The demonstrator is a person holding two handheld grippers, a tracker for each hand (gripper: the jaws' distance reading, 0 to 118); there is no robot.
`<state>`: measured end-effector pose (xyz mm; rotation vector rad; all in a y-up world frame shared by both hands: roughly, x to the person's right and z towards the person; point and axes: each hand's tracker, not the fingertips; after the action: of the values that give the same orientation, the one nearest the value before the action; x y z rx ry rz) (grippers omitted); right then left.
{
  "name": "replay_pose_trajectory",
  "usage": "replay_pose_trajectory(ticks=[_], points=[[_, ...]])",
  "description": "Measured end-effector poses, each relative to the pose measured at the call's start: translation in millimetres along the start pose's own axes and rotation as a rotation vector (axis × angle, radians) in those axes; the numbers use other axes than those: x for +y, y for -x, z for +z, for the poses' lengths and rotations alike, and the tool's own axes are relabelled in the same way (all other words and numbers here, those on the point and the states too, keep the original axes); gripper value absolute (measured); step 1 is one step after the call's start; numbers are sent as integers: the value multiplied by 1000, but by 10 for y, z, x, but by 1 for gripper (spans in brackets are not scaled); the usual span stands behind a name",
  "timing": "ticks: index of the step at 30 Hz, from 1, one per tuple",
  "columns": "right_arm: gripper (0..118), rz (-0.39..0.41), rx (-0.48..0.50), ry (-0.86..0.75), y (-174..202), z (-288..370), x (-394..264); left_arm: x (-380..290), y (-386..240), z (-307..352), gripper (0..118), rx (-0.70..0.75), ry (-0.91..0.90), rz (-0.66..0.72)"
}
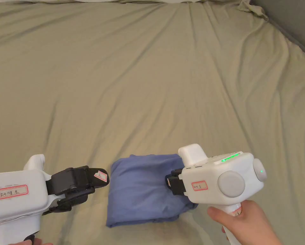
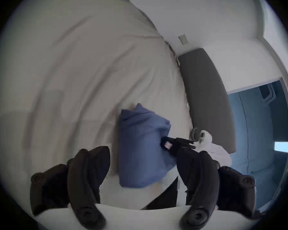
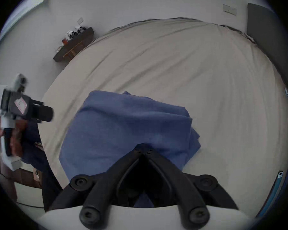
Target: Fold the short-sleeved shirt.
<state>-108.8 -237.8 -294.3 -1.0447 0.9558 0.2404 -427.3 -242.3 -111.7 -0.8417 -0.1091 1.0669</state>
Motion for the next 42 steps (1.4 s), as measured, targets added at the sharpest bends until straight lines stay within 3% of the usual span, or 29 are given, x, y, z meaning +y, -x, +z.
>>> replay_pose_trajectory(ticks=[1,5,9,10,12,19,22,26,31,36,40,41,42], points=[[2,-2,5,0,-10,1,0,23,34,-116,91,47,24,-6],[2,-17,29,0,-45,-19,5,43,184,-604,91,10,119,39],[2,-23,53,2,-76,-30,19,-19,91,-1036,91,-131,174,20],[2,-17,49,2,-79,-32,19,-28,64,-1074,88,-103,169,1],[2,-17,54,3,-107,-23,26,-37,4,-1024,53,-86,155,-99],[2,-40,95,-34,-13,62,65,165,14,-845,49,-66,198,-72],[2,-40,121,-82,132,235,140,328,28,-506,49,-70,189,-84],[2,-14,139,-130,376,404,252,628,141,343,49,48,156,-167],[2,30,166,-158,793,411,376,992,525,1552,49,349,106,-218],[2,77,189,-145,1175,239,469,1249,1080,2470,49,556,28,-121],[2,119,207,-107,1373,83,501,1327,1528,2639,50,686,40,-41],[2,127,207,-97,1408,55,500,1351,1631,2628,56,680,46,-17],[2,134,202,-91,1436,40,494,1346,1733,2625,74,677,29,35]])
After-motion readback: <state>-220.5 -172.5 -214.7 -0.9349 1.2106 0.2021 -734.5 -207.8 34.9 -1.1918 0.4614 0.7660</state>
